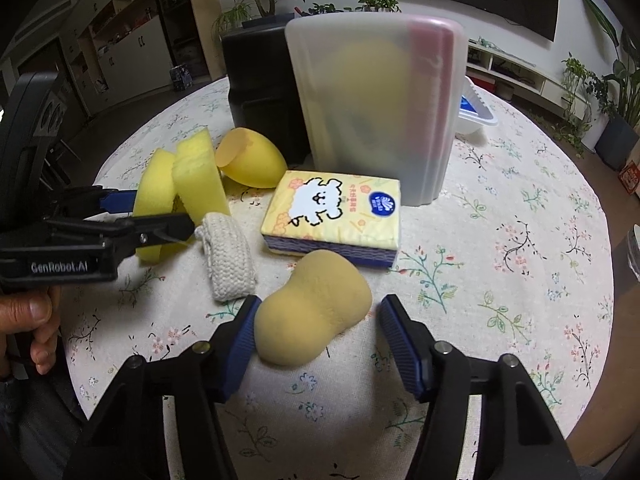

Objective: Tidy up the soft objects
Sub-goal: 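Close the left tool on the yellow sponge while the right tool grips the gourd sponge, then lift and carry the yellow sponge and gourd sponge over the white tray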

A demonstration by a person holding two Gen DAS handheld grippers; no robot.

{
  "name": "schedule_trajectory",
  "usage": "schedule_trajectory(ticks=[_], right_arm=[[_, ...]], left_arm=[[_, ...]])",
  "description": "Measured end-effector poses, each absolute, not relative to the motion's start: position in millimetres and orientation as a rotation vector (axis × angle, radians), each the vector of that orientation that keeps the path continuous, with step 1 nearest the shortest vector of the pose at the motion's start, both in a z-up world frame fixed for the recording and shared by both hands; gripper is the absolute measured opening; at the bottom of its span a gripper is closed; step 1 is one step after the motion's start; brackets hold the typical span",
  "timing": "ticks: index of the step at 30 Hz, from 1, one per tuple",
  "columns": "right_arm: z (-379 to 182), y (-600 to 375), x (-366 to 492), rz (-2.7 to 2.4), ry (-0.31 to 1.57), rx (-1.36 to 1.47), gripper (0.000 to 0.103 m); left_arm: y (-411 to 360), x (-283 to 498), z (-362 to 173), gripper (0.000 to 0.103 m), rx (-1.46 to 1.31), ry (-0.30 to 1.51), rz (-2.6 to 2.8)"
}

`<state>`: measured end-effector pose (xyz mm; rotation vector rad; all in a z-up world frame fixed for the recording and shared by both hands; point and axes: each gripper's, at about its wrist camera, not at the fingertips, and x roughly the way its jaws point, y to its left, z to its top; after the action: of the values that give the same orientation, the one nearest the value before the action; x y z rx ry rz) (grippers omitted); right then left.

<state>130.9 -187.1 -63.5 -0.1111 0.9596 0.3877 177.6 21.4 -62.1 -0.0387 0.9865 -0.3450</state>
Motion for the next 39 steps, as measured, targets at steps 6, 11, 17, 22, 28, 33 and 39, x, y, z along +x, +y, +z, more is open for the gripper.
schedule_trajectory(ticks=[6, 11, 17, 22, 28, 33, 39], right_arm=[[-62.1, -190.4, 127.7, 0.41, 0.954, -0.094, 0.051], [-61.8, -193.9, 126.8, 0.42, 0.953, -0.075, 0.049], [-60.6, -202.1, 122.9, 0.432, 0.96, -0.043, 0.047], [-57.9, -208.5, 117.2, 0.43, 0.962, -0.036, 0.046], [-52.1, -220.6, 109.4, 0.418, 0.956, -0.033, 0.046], [-44.5, -228.0, 103.1, 0.411, 0.946, -0.04, 0.046], [-33.3, -239.3, 95.9, 0.396, 0.927, -0.049, 0.046]], left_arm=[[17.2, 173.7, -61.6, 0.056, -0.024, 0.982, -0.341], [18.4, 171.9, -60.5, 0.054, -0.044, 0.978, -0.331], [29.9, 167.5, -55.2, 0.052, -0.094, 0.956, -0.292], [27.7, 157.3, -51.5, 0.051, -0.099, 0.958, -0.287], [21.9, 138.9, -49.4, 0.051, -0.113, 0.964, -0.296], [16.0, 123.2, -46.0, 0.051, -0.118, 0.961, -0.304], [15.1, 114.3, -41.5, 0.051, -0.119, 0.954, -0.292]])
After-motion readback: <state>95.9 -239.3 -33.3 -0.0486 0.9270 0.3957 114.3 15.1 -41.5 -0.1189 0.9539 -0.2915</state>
